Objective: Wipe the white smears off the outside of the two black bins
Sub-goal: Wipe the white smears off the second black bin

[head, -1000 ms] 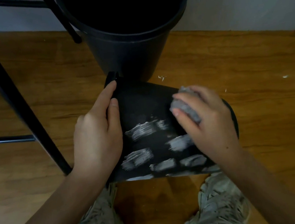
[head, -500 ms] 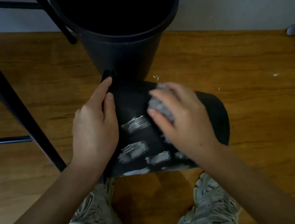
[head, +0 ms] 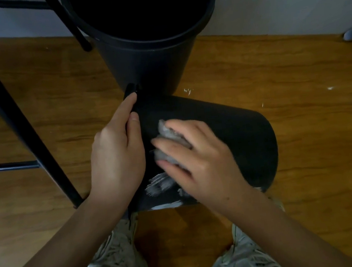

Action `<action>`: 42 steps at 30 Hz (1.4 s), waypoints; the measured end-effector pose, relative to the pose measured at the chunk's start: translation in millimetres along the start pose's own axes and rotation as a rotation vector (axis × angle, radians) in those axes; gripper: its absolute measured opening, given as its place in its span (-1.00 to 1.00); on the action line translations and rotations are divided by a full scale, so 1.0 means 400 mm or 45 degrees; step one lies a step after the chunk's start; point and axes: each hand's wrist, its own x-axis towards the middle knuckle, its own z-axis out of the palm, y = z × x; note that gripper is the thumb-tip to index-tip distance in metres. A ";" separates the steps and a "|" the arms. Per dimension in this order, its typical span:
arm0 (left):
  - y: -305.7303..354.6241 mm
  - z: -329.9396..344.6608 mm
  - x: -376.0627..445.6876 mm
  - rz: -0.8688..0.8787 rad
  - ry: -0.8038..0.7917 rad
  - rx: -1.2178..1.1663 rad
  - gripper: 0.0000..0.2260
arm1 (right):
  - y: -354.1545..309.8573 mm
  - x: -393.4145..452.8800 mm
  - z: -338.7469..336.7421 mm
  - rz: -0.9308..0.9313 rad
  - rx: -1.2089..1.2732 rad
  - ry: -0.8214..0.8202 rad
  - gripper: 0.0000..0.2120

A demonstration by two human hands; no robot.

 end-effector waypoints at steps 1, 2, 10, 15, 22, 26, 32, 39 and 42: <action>0.000 0.001 0.000 -0.006 0.001 -0.018 -0.65 | 0.016 -0.011 -0.006 0.044 0.008 0.042 -0.69; -0.002 0.002 0.000 -0.018 0.003 -0.032 -0.65 | 0.035 -0.019 -0.013 0.120 0.008 0.100 -0.69; 0.007 0.006 0.010 -0.089 -0.058 -0.163 -0.64 | -0.040 0.021 0.010 0.034 0.035 0.033 -0.65; 0.010 0.010 0.009 -0.131 -0.064 -0.263 -0.64 | 0.006 -0.015 -0.020 0.031 0.015 0.007 -0.68; 0.005 0.011 0.017 -0.167 -0.119 -0.395 -0.64 | -0.020 -0.008 0.002 -0.042 0.027 0.020 -0.76; -0.004 0.015 0.018 -0.166 -0.089 -0.368 -0.64 | 0.022 -0.007 -0.015 0.119 -0.002 0.089 -0.74; -0.001 0.006 0.018 -0.129 -0.114 -0.353 -0.64 | -0.030 0.015 0.010 -0.051 0.061 0.016 -0.79; -0.003 0.008 0.018 -0.118 -0.119 -0.365 -0.63 | 0.000 0.074 -0.004 0.177 0.001 0.012 -0.68; -0.010 0.004 0.013 -0.127 -0.127 -0.419 -0.63 | -0.021 0.084 0.008 0.070 0.044 -0.051 -0.67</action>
